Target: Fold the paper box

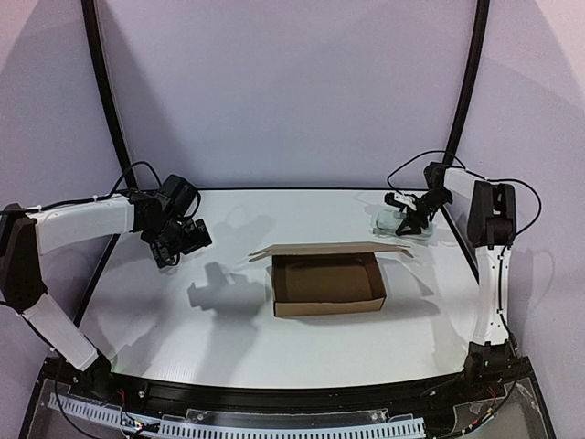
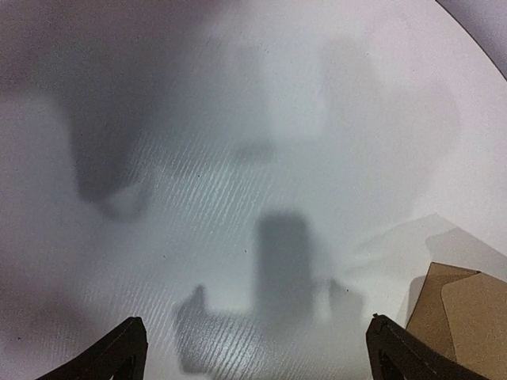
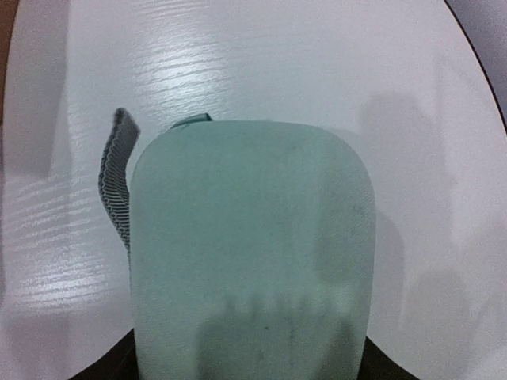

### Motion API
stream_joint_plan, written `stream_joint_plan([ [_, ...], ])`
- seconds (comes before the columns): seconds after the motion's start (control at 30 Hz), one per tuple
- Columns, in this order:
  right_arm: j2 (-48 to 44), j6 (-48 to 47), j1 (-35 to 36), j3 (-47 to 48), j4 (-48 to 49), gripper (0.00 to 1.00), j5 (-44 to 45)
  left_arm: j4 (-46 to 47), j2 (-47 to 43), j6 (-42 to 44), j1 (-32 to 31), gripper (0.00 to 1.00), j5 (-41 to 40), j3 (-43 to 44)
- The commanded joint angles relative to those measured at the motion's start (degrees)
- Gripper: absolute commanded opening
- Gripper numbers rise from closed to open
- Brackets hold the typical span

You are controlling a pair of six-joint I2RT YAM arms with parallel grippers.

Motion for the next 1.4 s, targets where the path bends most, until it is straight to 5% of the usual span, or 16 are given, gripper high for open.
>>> stream_joint_plan([
  [0.0, -7.85, 5.56, 0.32, -3.65, 3.93, 0.61, -3.74, 0.16, -4.12, 2.41, -0.4, 0.99, 2.45, 0.71],
  [0.27, -37.54, 30.08, 2.24, -30.66, 34.17, 0.5, -4.23, 5.9, -8.1, 15.16, -8.33, 0.99, 6.87, -1.18],
  [0.37, -49.82, 40.03, 6.94, -36.65, 38.72, 0.46, -4.59, 7.51, -8.49, 21.16, -12.39, 0.99, 10.82, -1.88],
  [0.5, -59.14, 46.13, 15.84, -40.51, 35.48, 0.43, -3.53, 8.92, -8.71, 26.05, -14.49, 0.99, 15.36, -3.71],
  [0.67, -69.28, 51.98, 25.78, -47.0, 33.1, 0.44, -13.74, 9.31, -10.55, 31.56, -15.23, 1.0, 19.52, -5.73],
  [0.73, -72.72, 48.99, 30.38, -48.55, 28.4, 0.45, -20.8, 9.18, -12.67, 32.22, -15.29, 1.0, 16.26, -6.81],
  [0.9, -74.89, 33.85, 47.02, -49.66, 6.81, 0.48, -19.49, 8.8, -18.38, 31.61, -15.3, 1.0, 4.86, -9.3],
  [1.17, -65.92, 36.63, 57.85, -53.49, 4.35, 0.48, -2.38, 9.26, -19.89, 25.82, -14.97, 1.0, -10.65, -9.57],
  [1.27, -61.78, 39.01, 58.34, -55.22, 13.49, 0.45, 9.52, 10.63, -20.02, 23.66, -14.26, 1.0, -11.27, -9.58],
  [1.37, -59.12, 42.56, 58.33, -56.93, 26.15, 0.45, 30.88, 12.04, -20.56, 22.03, -13.65, 1.0, -12.97, -10.33],
])
